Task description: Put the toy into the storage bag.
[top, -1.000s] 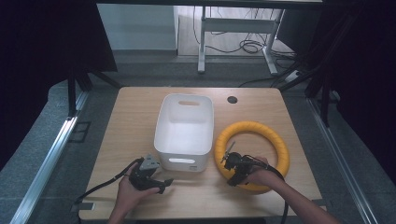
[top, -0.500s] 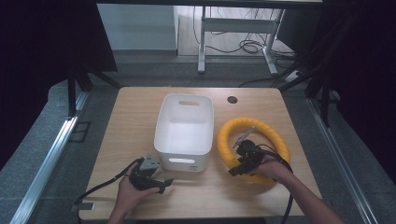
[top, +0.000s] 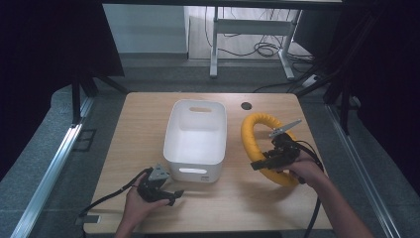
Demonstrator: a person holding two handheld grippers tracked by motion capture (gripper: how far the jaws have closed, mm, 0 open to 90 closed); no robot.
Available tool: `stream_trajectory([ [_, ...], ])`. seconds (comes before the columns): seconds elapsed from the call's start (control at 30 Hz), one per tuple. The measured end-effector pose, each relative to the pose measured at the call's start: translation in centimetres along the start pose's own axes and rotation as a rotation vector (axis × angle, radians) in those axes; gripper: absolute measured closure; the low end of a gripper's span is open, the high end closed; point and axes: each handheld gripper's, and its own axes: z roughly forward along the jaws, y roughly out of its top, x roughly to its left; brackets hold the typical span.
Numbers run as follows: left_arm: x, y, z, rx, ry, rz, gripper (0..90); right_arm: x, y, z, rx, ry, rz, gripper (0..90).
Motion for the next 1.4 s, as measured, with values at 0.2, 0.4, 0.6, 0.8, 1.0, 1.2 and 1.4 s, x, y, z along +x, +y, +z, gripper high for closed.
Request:
stream_trajectory([
  [0.2,0.0,0.0,0.1,0.002,0.000,0.000,16.4,-1.2,0.0,-1.7,-0.083,0.051,0.029,48.4],
  [0.4,0.0,0.0,0.1,0.003,0.001,0.001,16.4,-2.0,0.0,-3.4,-0.161,0.058,0.053,48.4],
  [0.6,0.0,0.0,0.0,0.001,0.002,0.002,16.4,-2.5,-0.4,-4.2,-0.210,0.068,0.064,48.5],
  [0.8,0.0,0.0,0.1,0.003,0.002,0.001,16.4,-2.6,-0.5,-4.6,-0.228,0.063,0.068,48.5],
  [1.0,0.0,0.0,0.0,0.002,0.003,0.003,16.4,-2.9,-0.8,-4.9,-0.260,0.078,0.076,48.6],
  [1.2,0.0,0.0,0.0,0.002,0.004,0.004,16.4,-2.9,-0.9,-5.3,-0.272,0.070,0.077,48.6],
  [1.4,0.1,0.0,0.0,0.008,0.005,0.008,16.4,-2.9,-1.0,-7.0,-0.372,0.064,0.073,49.1],
])
